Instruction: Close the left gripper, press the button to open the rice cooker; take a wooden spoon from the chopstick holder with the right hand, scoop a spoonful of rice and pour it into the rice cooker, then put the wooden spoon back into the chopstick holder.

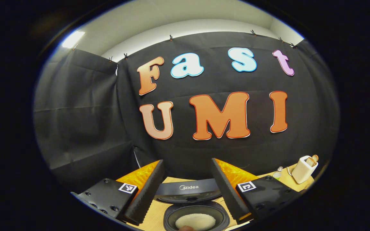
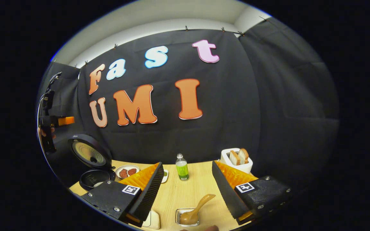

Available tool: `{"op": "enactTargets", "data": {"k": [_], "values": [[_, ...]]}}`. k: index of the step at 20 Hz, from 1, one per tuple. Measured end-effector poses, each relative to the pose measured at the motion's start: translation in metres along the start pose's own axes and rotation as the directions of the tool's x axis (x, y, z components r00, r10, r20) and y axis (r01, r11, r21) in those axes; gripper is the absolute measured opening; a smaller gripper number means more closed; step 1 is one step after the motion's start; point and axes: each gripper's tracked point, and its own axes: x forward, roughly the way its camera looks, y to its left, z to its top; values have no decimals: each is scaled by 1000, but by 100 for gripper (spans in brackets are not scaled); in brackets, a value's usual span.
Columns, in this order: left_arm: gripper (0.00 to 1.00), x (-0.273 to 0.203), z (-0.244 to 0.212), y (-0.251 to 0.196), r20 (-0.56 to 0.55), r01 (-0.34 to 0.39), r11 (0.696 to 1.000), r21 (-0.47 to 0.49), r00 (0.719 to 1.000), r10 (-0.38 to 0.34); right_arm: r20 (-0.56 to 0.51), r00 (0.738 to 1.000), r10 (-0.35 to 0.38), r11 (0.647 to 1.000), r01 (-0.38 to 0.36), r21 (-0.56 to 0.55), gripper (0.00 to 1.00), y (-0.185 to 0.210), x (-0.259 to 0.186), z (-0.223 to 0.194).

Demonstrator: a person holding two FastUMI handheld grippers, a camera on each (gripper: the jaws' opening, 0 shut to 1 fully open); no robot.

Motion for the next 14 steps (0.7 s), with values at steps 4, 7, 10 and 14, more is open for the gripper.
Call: {"op": "enactTargets", "data": {"k": [4, 7, 10, 14], "values": [[93, 31, -15, -9, -52, 44, 998, -35, 998, -46, 80, 996, 30, 994, -22, -104, 93, 19, -1, 28], [98, 54, -34, -9, -126, 31, 999, -15, 991, -33, 118, 992, 47, 992, -32, -126, 99, 31, -2, 40], [98, 74, -49, -11, -200, 38, 998, -43, 979, -46, 140, 990, 6, 981, 21, -192, 94, 30, 4, 50], [98, 85, -79, -1, -297, 20, 993, -114, 953, -54, 154, 984, 86, 961, -41, -275, 98, 57, 5, 59]]}}
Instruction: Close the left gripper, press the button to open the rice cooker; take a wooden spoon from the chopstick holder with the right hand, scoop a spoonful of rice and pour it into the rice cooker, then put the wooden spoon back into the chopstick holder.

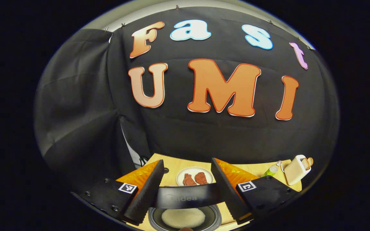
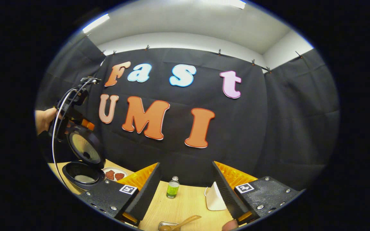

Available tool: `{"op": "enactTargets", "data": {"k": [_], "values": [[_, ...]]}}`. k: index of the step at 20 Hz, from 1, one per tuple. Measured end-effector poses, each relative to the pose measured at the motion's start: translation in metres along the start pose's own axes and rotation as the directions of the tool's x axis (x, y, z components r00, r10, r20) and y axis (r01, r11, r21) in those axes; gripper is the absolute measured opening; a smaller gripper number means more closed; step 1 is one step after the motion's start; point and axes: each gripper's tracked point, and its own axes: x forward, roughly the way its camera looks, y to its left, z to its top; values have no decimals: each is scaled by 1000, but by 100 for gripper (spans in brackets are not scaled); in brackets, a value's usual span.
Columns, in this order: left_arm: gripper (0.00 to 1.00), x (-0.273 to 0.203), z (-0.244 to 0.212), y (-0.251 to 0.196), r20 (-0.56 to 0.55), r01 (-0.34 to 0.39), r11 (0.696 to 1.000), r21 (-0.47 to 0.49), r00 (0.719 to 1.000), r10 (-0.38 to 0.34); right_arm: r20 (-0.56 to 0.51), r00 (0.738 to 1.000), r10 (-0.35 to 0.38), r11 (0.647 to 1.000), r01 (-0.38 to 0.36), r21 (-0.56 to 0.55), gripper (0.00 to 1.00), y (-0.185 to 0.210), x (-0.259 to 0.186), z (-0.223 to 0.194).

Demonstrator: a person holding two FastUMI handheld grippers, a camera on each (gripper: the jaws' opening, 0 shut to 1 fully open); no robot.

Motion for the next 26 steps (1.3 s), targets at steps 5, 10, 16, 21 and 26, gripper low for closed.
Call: {"op": "enactTargets", "data": {"k": [5, 10, 16, 21, 26], "values": [[94, -6, -13, -1, -58, -5, 1000, 6, 998, 6, 54, 999, -4, 993, -2, 115, 94, 7, 11, 20], [94, -27, -66, -7, -227, 5, 1000, -25, 974, -11, 148, 985, -88, 986, 65, 156, 93, -12, 19, 46], [99, -67, -158, -14, -453, 37, 998, -43, 890, -52, 144, 985, -97, 973, 63, 222, 91, -19, 20, 46], [99, -71, -219, -21, -628, 21, 1000, -17, 778, -27, 167, 980, -111, 969, 70, 236, 86, -26, 18, 53], [99, -64, -249, -21, -706, 16, 999, 30, 708, 10, 165, 980, -114, 969, 73, 237, 86, -33, 14, 53]]}}
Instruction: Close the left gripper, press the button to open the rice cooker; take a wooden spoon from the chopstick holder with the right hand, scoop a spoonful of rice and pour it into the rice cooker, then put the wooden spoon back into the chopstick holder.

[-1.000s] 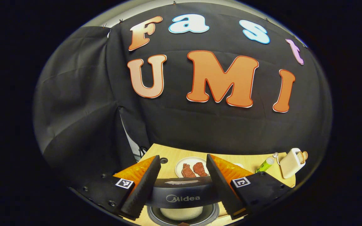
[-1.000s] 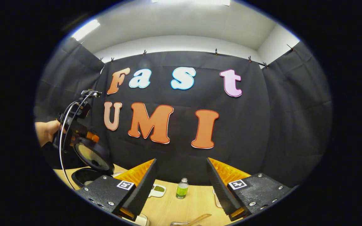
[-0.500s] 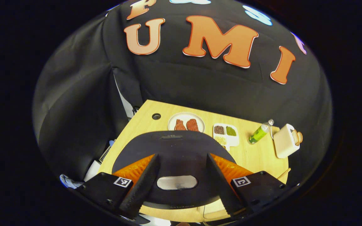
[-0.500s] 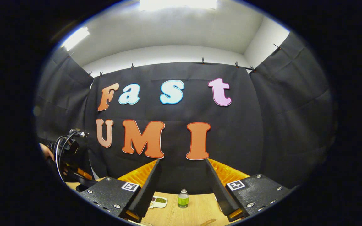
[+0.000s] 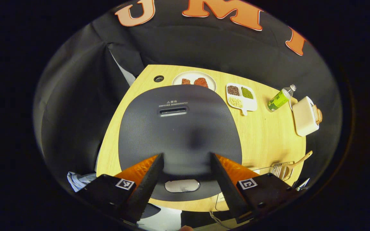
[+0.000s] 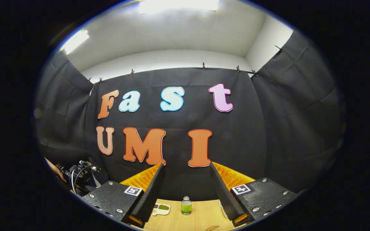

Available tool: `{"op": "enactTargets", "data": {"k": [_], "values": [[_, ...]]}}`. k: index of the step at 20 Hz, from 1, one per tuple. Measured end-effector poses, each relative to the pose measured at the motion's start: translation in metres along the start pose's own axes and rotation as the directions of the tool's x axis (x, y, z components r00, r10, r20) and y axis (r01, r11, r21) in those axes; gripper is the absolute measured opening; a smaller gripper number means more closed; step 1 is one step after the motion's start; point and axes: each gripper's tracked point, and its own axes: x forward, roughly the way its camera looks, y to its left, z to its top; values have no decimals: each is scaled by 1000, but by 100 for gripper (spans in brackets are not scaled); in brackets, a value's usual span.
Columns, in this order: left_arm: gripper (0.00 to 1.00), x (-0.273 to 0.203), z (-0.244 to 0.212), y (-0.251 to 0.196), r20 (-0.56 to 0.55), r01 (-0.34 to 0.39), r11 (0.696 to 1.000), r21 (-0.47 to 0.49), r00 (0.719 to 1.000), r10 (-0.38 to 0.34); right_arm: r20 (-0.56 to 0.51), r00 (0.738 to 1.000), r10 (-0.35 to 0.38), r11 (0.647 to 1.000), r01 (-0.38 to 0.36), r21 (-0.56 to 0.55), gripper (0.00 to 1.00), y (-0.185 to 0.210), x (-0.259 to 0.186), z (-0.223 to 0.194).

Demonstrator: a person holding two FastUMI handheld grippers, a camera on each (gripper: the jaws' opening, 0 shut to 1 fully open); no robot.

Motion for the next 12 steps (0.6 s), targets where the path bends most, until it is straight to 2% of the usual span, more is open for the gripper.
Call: {"op": "enactTargets", "data": {"k": [6, 10, 12], "values": [[99, 4, -3, 0, -8, -8, 1000, -10, 1000, 8, -25, 1000, 3, 1000, -3, 7, 86, 0, -1, -4], [100, 4, 2, -2, 103, 1, 1000, 4, 995, -1, -18, 1000, 0, 1000, 0, -2, 86, 1, -3, -2], [100, 4, 2, -1, 206, -14, 1000, 17, 979, 10, -18, 1000, -7, 1000, 7, -5, 86, -1, -3, 0]]}}
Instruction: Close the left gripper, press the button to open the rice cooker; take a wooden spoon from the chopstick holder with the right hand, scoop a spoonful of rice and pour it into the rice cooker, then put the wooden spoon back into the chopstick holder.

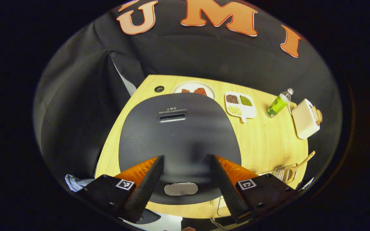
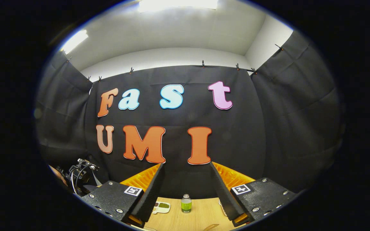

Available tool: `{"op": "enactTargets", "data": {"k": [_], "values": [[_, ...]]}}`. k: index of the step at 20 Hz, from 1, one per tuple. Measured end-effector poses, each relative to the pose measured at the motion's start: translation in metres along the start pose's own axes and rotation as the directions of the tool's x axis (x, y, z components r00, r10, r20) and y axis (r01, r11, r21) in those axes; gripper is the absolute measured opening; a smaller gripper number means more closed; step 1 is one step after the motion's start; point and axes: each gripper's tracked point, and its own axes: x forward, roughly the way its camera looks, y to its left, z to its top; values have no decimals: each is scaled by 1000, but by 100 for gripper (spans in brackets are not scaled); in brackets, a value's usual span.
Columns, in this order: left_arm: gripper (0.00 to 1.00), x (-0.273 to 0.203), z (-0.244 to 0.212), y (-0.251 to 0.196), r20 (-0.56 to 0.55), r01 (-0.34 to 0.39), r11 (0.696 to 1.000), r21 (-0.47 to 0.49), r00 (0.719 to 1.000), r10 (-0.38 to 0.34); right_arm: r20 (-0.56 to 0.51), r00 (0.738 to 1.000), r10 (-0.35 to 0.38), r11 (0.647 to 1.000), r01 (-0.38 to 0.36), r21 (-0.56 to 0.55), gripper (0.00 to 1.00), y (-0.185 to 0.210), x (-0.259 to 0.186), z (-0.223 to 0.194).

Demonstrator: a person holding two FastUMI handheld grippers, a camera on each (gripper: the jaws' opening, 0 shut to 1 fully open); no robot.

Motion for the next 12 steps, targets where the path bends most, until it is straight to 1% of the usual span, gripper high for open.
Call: {"op": "enactTargets", "data": {"k": [2, 3, 4, 5, 6, 7, 8, 9, 10, 11, 12], "values": [[99, -14, 3, -7, 94, 12, 1000, 0, 995, -12, 2, 1000, -3, 1000, 3, -2, 86, 1, 1, 2], [99, -25, 10, -13, 156, 30, 1000, -7, 987, -29, 2, 1000, 3, 1000, -3, -3, 86, 4, 1, 3], [100, -42, 21, -20, 233, 48, 999, -22, 972, -42, 1, 1000, 7, 1000, -7, -9, 86, 7, 1, 3], [98, -65, 33, -29, 314, 72, 997, -27, 948, -60, 2, 1000, 10, 1000, -10, -16, 90, 9, 1, 3], [97, -87, 46, -36, 379, 84, 996, -21, 923, -70, 2, 1000, 17, 1000, -17, -21, 86, 13, 2, 3], [98, -105, 58, -37, 441, 87, 996, -13, 895, -72, 1, 1000, 28, 999, -28, -25, 86, 18, 2, 3], [100, -124, 68, -40, 490, 92, 996, -6, 868, -77, 0, 999, 41, 999, -41, -28, 90, 24, 2, 4], [100, -141, 76, -41, 534, 93, 996, 4, 842, -81, 2, 998, 58, 998, -58, -32, 87, 31, 2, 5], [97, -157, 85, -42, 570, 88, 996, 11, 818, -79, 3, 997, 75, 997, -75, -37, 87, 36, 3, 6], [99, -174, 96, -40, 612, 85, 996, 16, 787, -77, 6, 996, 90, 995, -90, -42, 87, 43, 3, 9], [98, -192, 105, -41, 650, 88, 996, 22, 756, -81, 8, 995, 101, 994, -101, -45, 87, 46, 4, 11]]}}
